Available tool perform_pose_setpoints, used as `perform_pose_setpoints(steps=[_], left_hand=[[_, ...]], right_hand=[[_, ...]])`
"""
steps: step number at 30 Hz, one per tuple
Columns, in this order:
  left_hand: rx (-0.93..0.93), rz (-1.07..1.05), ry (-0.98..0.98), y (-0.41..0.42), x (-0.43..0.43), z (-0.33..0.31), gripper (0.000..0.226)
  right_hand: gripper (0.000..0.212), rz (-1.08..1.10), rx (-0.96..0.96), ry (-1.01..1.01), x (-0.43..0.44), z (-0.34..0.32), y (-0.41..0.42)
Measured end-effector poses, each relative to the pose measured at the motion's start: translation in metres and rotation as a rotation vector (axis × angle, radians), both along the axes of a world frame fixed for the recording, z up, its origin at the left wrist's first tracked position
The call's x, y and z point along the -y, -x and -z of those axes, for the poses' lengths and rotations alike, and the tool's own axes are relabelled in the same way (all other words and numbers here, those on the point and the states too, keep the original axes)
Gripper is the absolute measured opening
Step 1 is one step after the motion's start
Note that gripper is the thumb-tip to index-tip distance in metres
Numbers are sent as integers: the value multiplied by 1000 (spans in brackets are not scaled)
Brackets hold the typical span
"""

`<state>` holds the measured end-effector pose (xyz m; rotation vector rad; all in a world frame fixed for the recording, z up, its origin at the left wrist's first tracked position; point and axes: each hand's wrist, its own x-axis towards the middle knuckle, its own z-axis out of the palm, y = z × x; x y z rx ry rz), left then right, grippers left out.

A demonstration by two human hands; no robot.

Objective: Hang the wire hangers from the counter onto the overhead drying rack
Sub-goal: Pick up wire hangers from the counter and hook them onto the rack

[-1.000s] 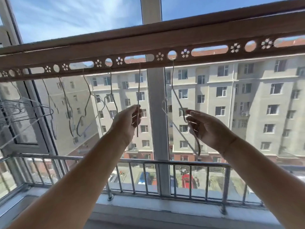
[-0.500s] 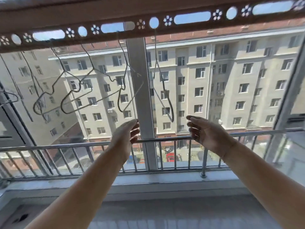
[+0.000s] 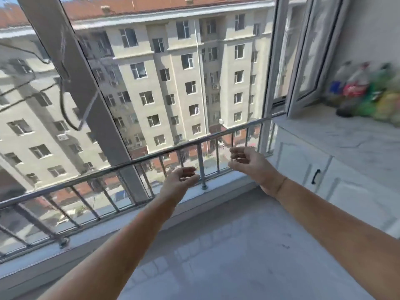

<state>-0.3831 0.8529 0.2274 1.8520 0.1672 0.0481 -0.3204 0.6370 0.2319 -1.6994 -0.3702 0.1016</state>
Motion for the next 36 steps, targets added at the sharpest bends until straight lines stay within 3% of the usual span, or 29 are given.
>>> perform_pose_setpoints(steps=[6, 21, 29, 36], left_hand=[[-36, 191, -25, -43, 107, 20, 27], [-115, 433, 22, -142, 413, 68, 31], [-208, 472, 54, -190, 496, 90, 32], [-298, 508, 57, -274, 533, 122, 34]], right_hand=[[42, 219, 17, 160, 117, 32, -5], [39, 624, -129, 263, 438, 89, -19], [32, 771, -191, 233, 519, 114, -58], [24, 892, -287, 172, 557, 148, -141]])
